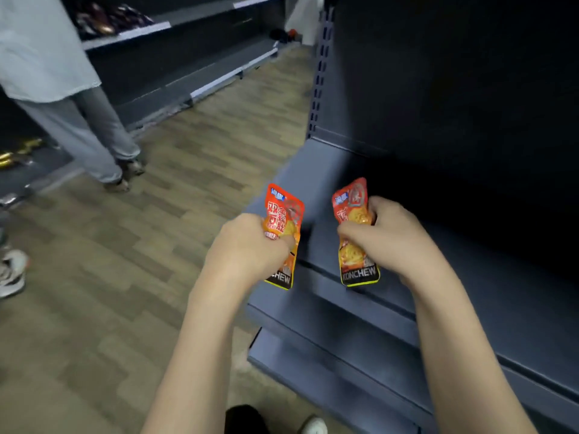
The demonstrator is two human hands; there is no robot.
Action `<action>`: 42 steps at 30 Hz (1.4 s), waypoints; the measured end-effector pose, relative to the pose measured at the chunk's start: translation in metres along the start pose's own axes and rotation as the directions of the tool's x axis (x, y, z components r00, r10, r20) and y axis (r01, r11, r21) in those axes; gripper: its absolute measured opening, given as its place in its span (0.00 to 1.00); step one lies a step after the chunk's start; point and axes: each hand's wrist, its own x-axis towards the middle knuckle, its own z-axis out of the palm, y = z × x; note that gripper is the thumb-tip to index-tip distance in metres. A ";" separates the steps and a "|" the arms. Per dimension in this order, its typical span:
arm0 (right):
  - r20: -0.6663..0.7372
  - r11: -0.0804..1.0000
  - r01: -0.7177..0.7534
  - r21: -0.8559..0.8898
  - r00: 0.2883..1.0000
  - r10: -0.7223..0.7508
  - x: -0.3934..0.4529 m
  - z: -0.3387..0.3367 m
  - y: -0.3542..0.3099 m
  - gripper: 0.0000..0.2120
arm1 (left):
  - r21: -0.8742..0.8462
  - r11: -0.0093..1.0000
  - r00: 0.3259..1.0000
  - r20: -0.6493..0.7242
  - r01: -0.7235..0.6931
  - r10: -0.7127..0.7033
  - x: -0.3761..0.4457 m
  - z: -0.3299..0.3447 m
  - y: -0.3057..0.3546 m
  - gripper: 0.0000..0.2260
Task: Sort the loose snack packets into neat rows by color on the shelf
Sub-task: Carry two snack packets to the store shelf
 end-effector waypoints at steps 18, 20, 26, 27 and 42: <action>0.448 0.954 0.126 -0.271 0.894 0.009 0.012 0.289 -0.206 0.08 | 0.322 0.904 0.959 -0.049 0.281 -0.281 0.059 -0.194 -0.285 0.11; 0.488 0.938 0.092 -0.333 0.869 0.088 0.020 0.316 -0.211 0.12 | 0.336 0.886 0.944 -0.040 0.321 -0.327 0.071 -0.196 -0.307 0.10; 0.544 0.894 0.037 -0.446 0.805 0.238 0.058 0.356 -0.206 0.09 | 0.366 0.860 0.906 0.094 0.354 -0.413 0.132 -0.185 -0.331 0.08; 0.543 0.893 0.022 -0.450 0.801 0.254 0.069 0.356 -0.206 0.10 | 0.372 0.865 0.908 0.118 0.336 -0.403 0.146 -0.182 -0.330 0.06; 0.417 0.913 -0.189 -0.362 0.843 0.340 0.350 0.330 -0.227 0.14 | 0.445 0.881 0.947 0.182 0.160 -0.264 0.421 -0.184 -0.244 0.06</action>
